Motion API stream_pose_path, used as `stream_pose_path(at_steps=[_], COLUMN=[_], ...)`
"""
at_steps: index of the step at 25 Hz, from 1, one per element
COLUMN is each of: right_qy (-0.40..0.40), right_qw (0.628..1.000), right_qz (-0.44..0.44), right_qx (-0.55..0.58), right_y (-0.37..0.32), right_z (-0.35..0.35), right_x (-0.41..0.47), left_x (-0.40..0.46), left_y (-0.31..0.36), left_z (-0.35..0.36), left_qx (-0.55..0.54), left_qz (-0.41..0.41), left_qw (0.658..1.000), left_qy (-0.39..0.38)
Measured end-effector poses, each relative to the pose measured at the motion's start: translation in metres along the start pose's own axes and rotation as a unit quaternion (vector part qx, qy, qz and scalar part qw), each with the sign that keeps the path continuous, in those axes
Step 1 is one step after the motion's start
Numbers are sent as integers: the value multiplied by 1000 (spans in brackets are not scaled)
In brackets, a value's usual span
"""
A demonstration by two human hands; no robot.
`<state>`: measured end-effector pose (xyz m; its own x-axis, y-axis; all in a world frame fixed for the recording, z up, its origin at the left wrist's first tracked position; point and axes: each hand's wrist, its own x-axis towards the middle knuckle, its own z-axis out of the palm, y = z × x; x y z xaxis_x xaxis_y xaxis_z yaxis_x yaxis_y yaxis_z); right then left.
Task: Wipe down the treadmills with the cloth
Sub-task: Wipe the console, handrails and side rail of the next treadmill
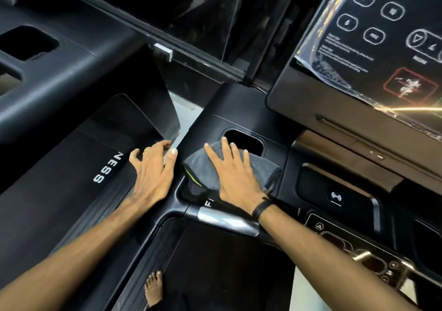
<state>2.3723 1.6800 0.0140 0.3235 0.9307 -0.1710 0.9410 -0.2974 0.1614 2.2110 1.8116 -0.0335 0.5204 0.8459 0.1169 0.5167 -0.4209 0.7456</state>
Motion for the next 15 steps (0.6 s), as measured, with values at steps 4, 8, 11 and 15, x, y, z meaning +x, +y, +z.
stream_pose_path(at_steps=[4, 8, 11, 15], right_qy=[-55, -109, -129, -113], right_qw=[989, 971, 963, 966], right_qz=[135, 178, 173, 177], right_qx=[30, 116, 160, 152], right_y=[44, 57, 64, 63], right_z=[6, 6, 5, 6], right_x=[-64, -65, -59, -55], left_x=[3, -2, -2, -3], left_y=[3, 4, 5, 5], left_z=[7, 19, 22, 22], left_qx=[1, 29, 34, 40], left_qz=[11, 42, 54, 53], left_qw=[1000, 999, 998, 998], left_qy=[-3, -12, -14, -9])
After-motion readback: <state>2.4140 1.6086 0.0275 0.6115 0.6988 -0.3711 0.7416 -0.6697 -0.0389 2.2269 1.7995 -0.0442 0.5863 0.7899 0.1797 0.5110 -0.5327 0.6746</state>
